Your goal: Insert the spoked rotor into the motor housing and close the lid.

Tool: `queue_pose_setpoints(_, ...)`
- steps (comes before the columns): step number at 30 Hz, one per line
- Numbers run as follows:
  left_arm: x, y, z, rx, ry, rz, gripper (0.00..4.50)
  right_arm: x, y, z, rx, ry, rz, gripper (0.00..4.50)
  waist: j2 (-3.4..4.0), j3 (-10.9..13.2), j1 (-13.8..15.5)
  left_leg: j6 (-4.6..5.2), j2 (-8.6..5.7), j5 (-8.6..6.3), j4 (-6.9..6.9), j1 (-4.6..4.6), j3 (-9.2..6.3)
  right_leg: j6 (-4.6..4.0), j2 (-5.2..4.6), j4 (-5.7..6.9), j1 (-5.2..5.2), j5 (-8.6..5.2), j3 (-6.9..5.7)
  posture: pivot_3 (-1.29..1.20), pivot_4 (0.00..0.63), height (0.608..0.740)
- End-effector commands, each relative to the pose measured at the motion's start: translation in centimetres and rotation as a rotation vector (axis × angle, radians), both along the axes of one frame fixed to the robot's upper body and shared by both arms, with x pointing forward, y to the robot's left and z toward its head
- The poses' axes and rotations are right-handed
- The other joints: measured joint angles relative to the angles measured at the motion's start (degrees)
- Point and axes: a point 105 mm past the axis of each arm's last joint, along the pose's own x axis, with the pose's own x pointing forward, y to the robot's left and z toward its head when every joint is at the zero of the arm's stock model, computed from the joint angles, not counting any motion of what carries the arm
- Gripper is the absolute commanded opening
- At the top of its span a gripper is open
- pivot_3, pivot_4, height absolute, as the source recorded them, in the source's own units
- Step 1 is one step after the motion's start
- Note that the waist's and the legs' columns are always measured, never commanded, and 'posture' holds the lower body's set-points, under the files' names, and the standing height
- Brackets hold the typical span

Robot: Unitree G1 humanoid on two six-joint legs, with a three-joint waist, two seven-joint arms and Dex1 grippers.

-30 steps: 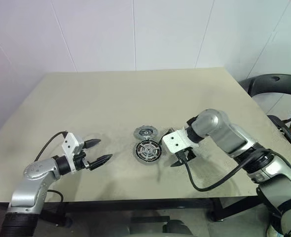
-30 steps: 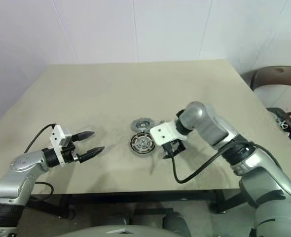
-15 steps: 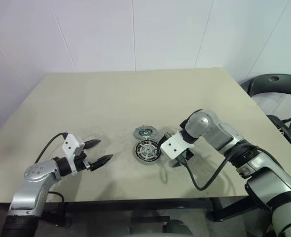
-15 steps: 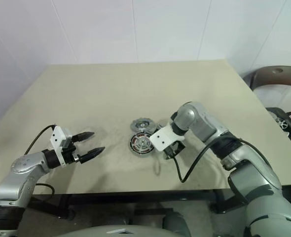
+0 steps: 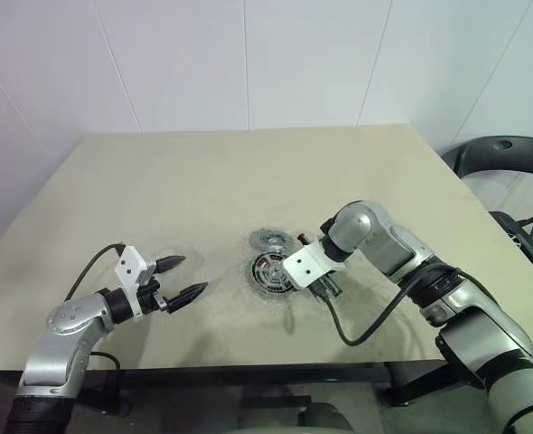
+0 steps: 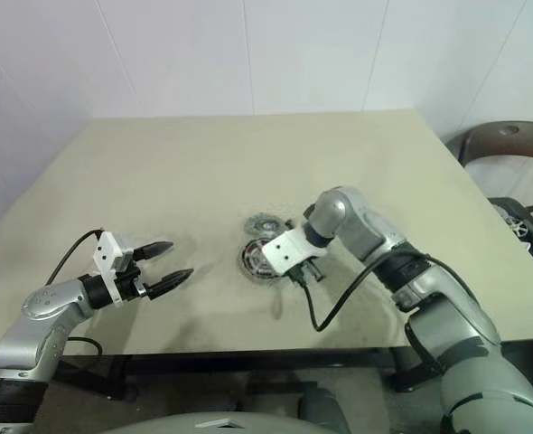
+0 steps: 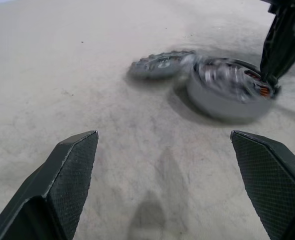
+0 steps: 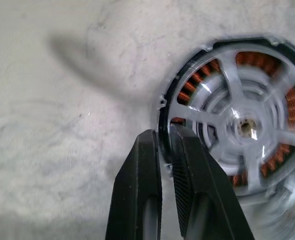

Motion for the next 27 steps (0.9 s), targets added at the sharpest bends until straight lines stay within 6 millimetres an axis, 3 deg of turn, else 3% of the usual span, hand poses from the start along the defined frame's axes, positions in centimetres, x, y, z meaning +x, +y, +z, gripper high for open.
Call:
queue_pose_setpoints(1, 0.3, -0.6, 1.4, 0.004, -0.055, -0.025, 4.50, 0.3, 1.2, 1.5, 0.068, -0.049, -0.050, 0.03, 0.00, 0.00, -0.09, 0.00, 0.00, 0.00, 0.00, 0.01, 0.00, 0.00, 0.00, 0.02, 0.00, 0.00, 0.00, 0.00, 0.000, 0.740)
queue_pose_setpoints(7, 0.3, -0.7, 1.6, 0.005, -0.057, -0.023, 4.50, -0.3, 2.6, 3.0, 0.138, 0.024, -0.235, 0.03, 0.01, 0.00, -0.11, -0.03, 0.02, 0.02, 0.00, -0.08, 0.00, -0.03, 0.04, 0.23, -0.03, 0.01, 0.04, 0.00, 0.000, 0.740)
queue_pose_setpoints(13, 0.3, -0.9, 1.7, 0.003, -0.057, -0.022, 4.50, -1.6, 2.6, 3.9, 0.122, 0.134, -0.404, 0.03, 0.01, 0.00, 0.03, -0.02, 0.00, 0.01, 0.00, -0.10, 0.00, -0.04, 0.02, 0.22, -0.06, 0.01, 0.03, 0.00, 0.000, 0.740)
queue_pose_setpoints(22, 0.4, -1.1, 1.8, 0.005, -0.056, -0.027, 4.50, -2.2, 1.3, 3.2, 0.049, 0.226, -0.633, 0.03, 0.01, 0.01, 0.05, -0.02, 0.00, 0.01, 0.00, -0.09, -0.01, -0.04, 0.00, 0.22, -0.19, 0.01, 0.02, 0.00, 0.000, 0.740)
queue_pose_setpoints(27, 0.7, -1.2, 1.9, 0.006, -0.059, -0.029, 4.50, -2.5, 3.0, 2.7, 0.064, 0.311, -0.734, 0.03, 0.00, 0.00, -0.01, -0.02, 0.00, 0.01, 0.00, -0.07, -0.01, -0.04, 0.00, 0.23, -0.19, 0.01, 0.02, 0.00, 0.000, 0.740)
